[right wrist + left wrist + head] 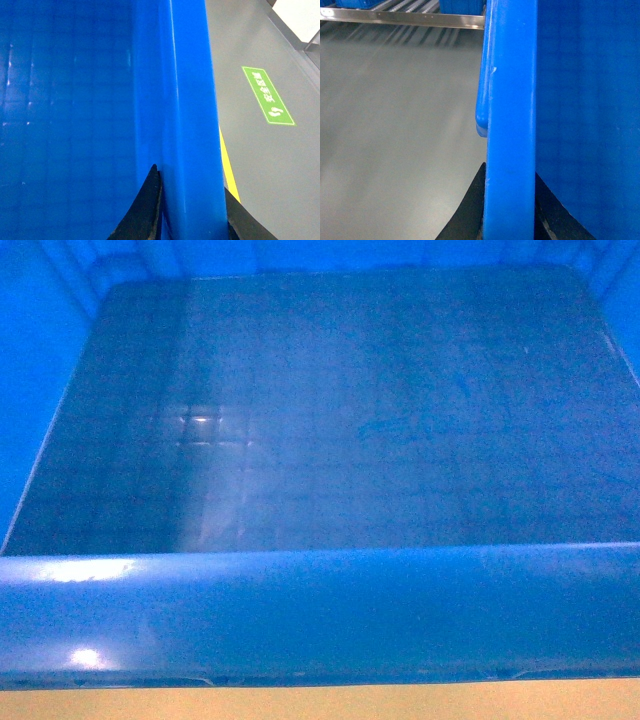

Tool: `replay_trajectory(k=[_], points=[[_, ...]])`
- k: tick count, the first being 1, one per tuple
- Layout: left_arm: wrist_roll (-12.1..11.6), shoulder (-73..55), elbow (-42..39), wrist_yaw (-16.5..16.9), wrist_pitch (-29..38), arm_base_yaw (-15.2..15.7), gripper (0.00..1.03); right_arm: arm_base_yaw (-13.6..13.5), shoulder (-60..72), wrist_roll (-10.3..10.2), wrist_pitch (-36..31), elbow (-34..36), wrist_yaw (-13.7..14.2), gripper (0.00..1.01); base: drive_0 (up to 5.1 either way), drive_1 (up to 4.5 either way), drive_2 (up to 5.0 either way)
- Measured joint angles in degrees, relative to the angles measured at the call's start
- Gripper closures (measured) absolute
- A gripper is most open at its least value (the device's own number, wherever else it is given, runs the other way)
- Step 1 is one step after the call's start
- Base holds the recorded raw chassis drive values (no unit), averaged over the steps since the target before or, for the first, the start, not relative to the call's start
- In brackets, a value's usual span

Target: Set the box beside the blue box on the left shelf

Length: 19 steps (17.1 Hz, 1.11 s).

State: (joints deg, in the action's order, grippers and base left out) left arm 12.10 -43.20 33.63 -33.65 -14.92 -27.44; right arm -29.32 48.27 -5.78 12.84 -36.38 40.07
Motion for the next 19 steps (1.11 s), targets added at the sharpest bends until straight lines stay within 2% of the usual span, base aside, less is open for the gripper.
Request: replay_trajectory(k=[19], points=[[0.1, 0.0, 0.0, 0.0, 0.0, 0.0, 0.92, 0.0, -0.1, 0.1, 0.1, 0.0, 0.1, 0.85, 0.0, 4.09, -4.1]])
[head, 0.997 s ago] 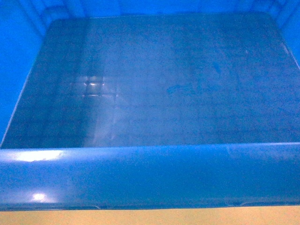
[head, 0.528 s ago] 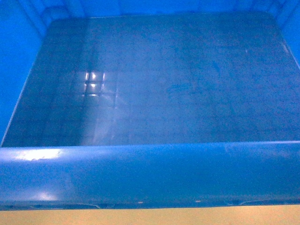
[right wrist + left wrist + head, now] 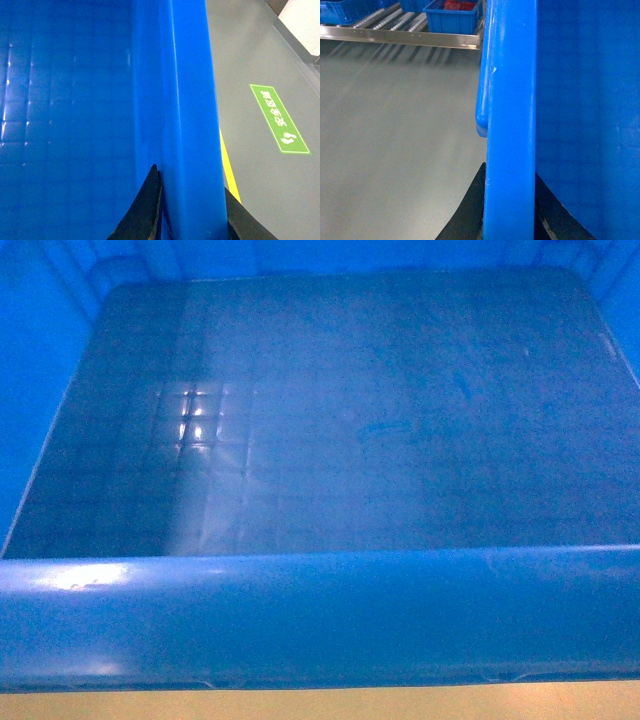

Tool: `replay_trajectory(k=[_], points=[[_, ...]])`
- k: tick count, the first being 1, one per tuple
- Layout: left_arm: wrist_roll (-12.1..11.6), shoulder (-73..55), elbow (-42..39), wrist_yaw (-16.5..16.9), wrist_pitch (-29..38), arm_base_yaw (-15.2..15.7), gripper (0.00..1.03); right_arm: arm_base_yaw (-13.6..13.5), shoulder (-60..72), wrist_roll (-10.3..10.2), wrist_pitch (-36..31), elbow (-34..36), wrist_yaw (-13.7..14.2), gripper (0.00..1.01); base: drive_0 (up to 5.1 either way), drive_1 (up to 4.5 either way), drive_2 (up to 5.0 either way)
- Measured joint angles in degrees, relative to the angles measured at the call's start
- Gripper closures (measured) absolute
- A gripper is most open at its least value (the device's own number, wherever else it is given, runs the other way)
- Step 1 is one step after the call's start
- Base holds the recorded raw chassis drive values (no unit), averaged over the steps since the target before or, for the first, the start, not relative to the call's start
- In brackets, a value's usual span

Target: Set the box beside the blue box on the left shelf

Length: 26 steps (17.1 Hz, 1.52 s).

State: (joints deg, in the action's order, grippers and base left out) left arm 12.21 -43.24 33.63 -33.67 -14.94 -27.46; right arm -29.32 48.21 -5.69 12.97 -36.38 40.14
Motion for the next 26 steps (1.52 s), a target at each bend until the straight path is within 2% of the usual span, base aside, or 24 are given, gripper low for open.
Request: replay_trajectory(k=[26], points=[[0.0, 0.0, 0.0, 0.0, 0.1, 0.0, 0.92, 0.0, 0.1, 0.0, -0.1, 0.0, 0.0, 0.85, 0.0, 4.08, -4.1]])
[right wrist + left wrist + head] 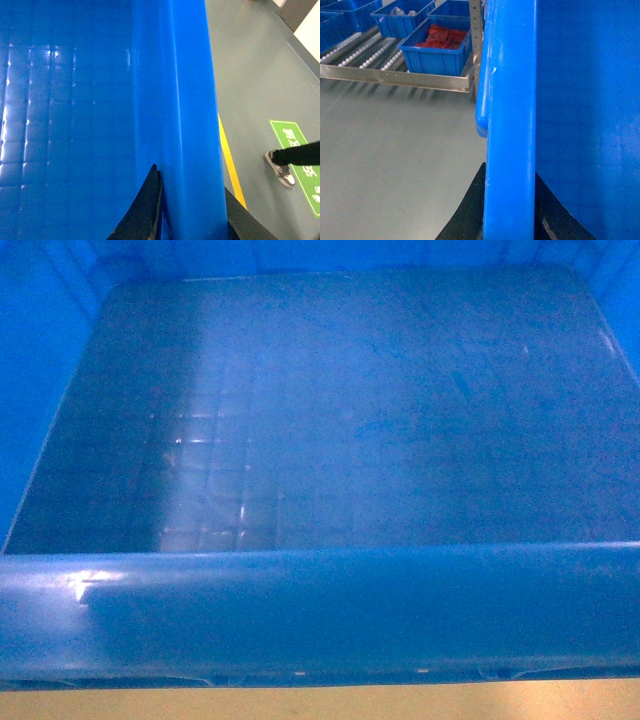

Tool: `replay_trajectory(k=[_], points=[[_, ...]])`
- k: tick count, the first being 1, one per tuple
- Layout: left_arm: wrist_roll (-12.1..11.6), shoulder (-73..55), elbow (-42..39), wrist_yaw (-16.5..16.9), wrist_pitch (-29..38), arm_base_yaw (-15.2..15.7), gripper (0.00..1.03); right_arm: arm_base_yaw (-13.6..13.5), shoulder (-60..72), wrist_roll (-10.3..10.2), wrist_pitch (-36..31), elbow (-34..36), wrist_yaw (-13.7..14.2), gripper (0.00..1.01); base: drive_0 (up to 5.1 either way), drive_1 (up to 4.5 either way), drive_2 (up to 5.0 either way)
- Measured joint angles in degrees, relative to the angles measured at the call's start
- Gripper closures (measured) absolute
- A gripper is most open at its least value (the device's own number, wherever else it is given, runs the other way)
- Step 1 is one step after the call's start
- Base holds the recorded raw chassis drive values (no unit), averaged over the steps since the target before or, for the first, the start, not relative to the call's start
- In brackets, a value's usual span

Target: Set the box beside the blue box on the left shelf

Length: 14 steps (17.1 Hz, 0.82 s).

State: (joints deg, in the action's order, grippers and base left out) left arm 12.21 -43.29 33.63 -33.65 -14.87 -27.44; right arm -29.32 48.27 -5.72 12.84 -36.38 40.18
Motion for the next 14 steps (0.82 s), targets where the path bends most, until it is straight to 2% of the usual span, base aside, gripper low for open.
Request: replay_trajectory(k=[14], points=[[0.0, -0.1, 0.0, 0.0, -0.1, 0.0, 0.92, 0.0, 0.0, 0.0, 0.1, 0.0, 0.0, 0.85, 0.0, 4.13, -4.1]])
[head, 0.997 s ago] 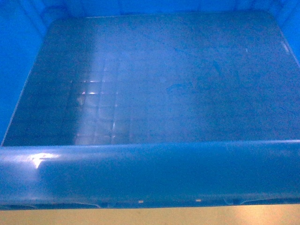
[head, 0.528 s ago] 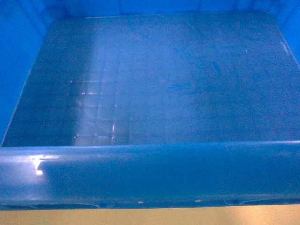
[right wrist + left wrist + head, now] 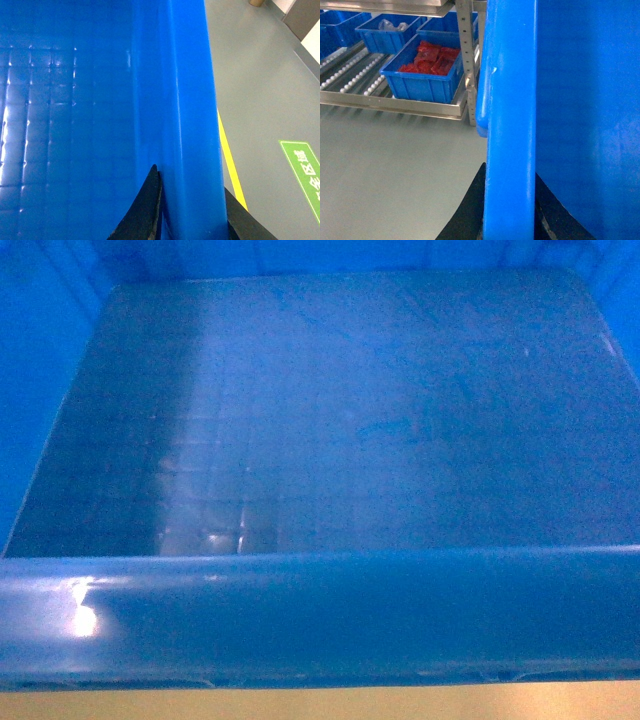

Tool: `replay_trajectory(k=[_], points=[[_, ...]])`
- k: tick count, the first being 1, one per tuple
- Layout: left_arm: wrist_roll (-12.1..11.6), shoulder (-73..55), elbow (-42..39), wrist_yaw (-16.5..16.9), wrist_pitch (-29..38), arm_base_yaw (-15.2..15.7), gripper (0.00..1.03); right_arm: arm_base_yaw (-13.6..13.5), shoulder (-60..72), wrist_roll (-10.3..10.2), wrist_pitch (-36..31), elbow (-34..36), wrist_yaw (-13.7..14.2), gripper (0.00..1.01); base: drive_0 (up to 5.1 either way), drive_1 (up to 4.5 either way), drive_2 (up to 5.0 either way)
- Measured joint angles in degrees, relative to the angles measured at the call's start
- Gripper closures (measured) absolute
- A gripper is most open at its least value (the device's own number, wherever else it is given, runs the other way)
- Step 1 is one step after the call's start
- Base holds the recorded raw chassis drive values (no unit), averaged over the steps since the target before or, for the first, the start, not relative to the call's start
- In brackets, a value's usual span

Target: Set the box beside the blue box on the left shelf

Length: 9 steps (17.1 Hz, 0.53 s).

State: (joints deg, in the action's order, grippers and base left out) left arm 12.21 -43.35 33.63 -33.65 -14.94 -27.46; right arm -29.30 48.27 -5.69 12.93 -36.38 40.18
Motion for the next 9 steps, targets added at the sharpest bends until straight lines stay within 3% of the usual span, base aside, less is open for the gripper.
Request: replay_trajectory(k=[9], points=[[0.0, 0.0, 0.0, 0.0, 0.0, 0.0, 0.92, 0.0, 0.0, 0.0, -0.1, 0.0, 0.0, 0.85, -0.1, 3.99, -4.2]])
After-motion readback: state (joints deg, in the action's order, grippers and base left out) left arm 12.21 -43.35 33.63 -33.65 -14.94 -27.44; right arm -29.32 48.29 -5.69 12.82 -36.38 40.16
